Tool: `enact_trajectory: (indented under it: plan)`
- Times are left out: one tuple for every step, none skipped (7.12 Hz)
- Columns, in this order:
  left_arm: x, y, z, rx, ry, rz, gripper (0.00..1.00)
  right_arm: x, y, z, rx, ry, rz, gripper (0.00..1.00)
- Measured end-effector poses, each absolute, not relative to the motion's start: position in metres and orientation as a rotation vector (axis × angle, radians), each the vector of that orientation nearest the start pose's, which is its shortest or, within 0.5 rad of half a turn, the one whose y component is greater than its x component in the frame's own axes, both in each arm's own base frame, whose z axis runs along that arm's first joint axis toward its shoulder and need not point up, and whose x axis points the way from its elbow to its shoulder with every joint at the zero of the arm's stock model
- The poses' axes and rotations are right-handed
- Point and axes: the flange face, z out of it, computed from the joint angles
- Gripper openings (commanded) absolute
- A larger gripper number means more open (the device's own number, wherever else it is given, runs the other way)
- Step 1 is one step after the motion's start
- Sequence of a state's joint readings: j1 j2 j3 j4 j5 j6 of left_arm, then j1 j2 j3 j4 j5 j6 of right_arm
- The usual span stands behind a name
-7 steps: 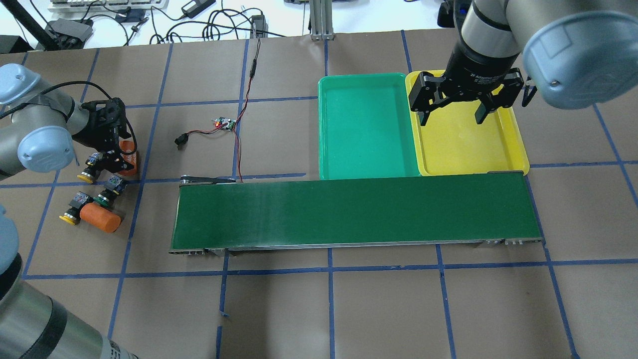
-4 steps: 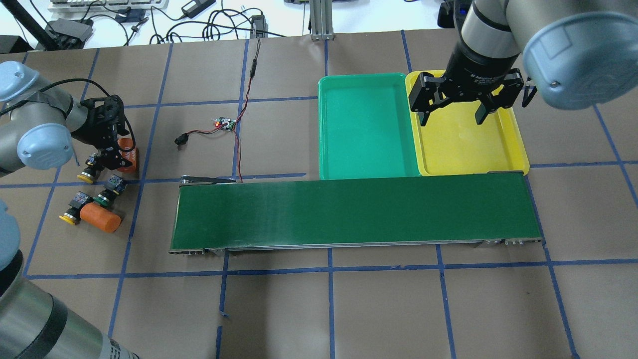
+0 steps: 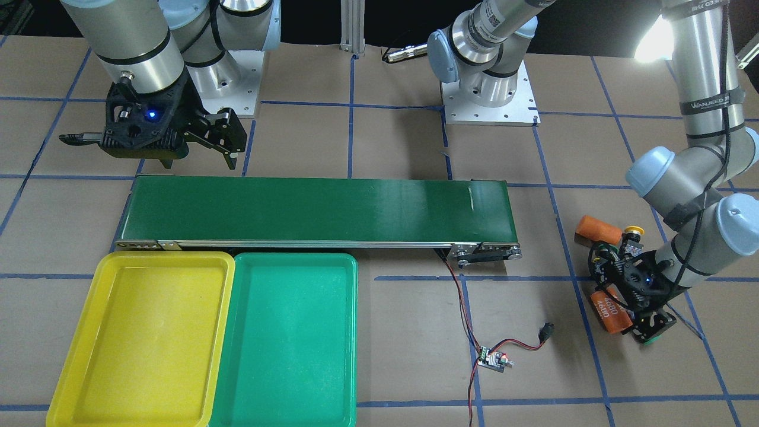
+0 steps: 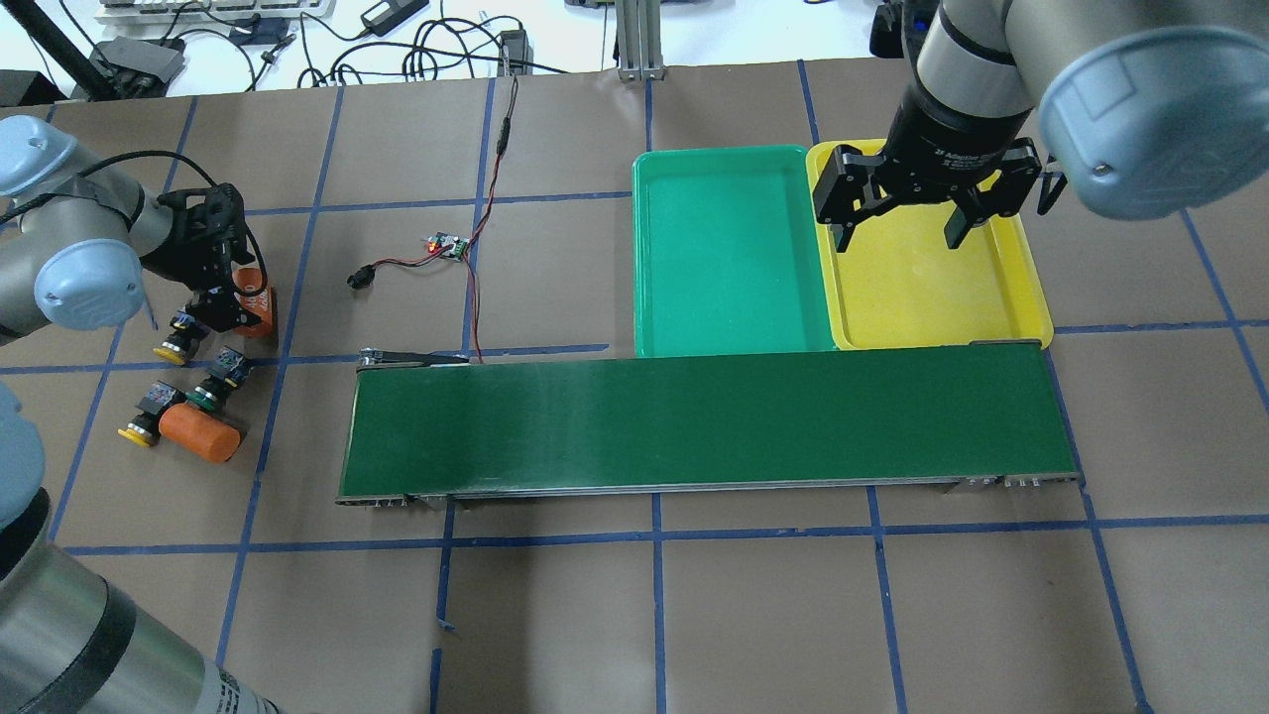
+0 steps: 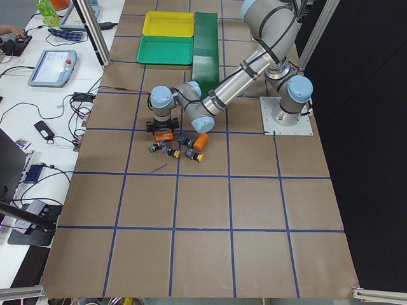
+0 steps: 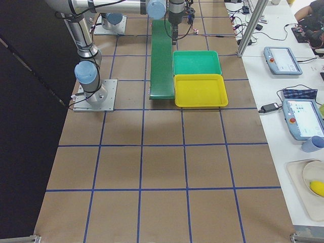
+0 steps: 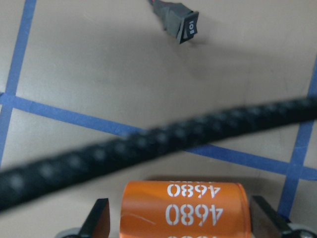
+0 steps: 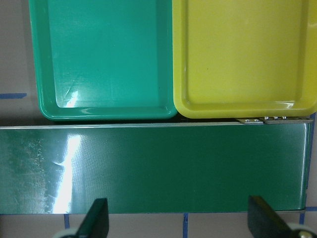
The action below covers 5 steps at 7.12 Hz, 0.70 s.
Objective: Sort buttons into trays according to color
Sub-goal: 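Carry the orange cylinder to the conveyor and release it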
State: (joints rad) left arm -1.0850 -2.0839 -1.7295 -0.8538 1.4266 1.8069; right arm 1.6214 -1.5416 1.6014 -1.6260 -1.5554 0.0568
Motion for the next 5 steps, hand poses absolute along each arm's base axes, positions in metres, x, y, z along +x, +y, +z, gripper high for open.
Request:
enact_trajectory:
  plan:
    - [0.1591, -0.6172, 0.1915, 1.940, 2.489, -0.233, 1.00, 0.1601, -0.4956, 0.4638, 0.010, 3.127, 0.008, 1.00]
    - [0.1596, -0.6175, 0.1889, 1.943, 2.493, -0.228, 1.00, 0.1601, -0.4957, 0.4638, 0.010, 3.127, 0.008, 1.00]
    - [0.1598, -0.6175, 0.1861, 1.942, 2.499, -0.223, 0.65, 0.1601, -0.4957, 0.4638, 0.010, 3.126, 0.008, 1.00]
    - [0.1603, -0.6171, 0.1826, 1.920, 2.524, -0.214, 0.20, 0.1601, -0.4957, 0.4638, 0.010, 3.126, 0.008, 1.00]
    - [0.1611, -0.6163, 0.1819, 1.864, 2.566, -0.197, 0.14, 0.1601, -0.4957, 0.4638, 0.010, 3.126, 0.008, 1.00]
